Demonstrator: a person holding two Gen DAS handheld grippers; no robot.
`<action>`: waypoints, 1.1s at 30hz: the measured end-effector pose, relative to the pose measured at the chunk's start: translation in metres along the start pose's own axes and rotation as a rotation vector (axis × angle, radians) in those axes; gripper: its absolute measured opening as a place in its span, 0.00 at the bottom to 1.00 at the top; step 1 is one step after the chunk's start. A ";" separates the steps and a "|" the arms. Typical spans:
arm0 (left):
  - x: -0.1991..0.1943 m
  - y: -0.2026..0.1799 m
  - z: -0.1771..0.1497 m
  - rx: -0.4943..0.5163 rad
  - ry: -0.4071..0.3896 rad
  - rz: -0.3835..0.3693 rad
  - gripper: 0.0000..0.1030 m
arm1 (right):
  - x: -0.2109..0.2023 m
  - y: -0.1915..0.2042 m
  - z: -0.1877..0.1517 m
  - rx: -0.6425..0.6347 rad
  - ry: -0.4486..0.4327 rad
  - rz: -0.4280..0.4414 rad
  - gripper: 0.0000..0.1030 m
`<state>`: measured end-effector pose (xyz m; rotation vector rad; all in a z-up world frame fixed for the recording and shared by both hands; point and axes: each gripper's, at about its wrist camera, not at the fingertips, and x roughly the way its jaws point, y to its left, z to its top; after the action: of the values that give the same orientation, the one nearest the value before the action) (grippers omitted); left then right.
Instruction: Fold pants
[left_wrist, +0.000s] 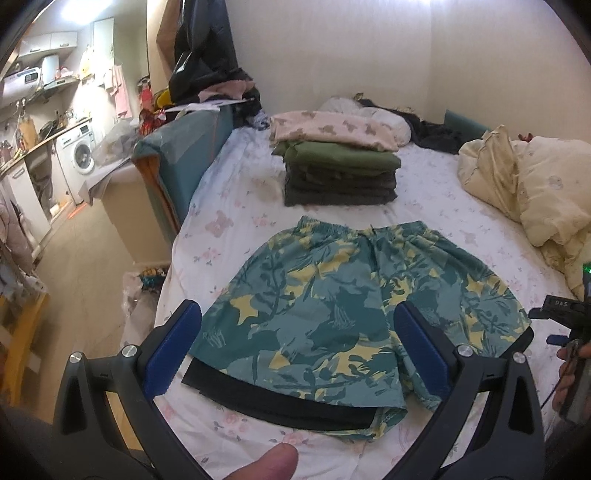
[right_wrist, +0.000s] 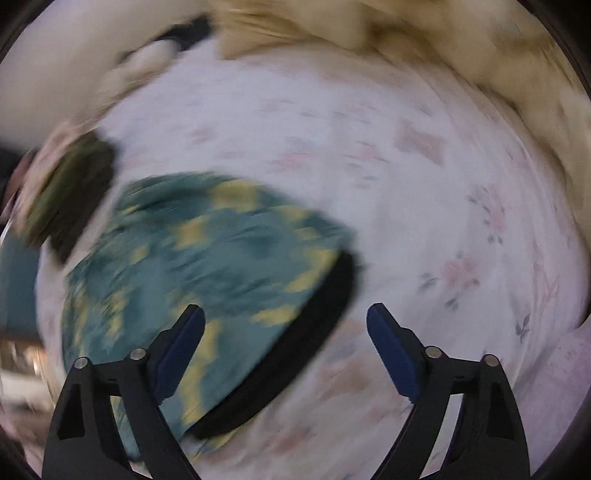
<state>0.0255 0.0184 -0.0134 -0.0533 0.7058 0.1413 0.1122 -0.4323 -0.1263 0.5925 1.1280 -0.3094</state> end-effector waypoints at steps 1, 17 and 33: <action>0.002 0.000 0.000 -0.004 0.010 -0.003 0.99 | 0.006 -0.006 0.004 0.015 0.004 -0.021 0.88; 0.032 -0.006 0.006 -0.055 0.167 -0.100 0.99 | 0.052 -0.002 0.033 -0.069 -0.020 0.032 0.04; 0.075 -0.002 0.030 -0.049 0.315 -0.091 0.99 | 0.003 0.142 -0.125 -0.728 0.171 0.498 0.03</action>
<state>0.1019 0.0276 -0.0392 -0.1568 1.0125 0.0630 0.0931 -0.2439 -0.1260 0.2301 1.1197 0.5754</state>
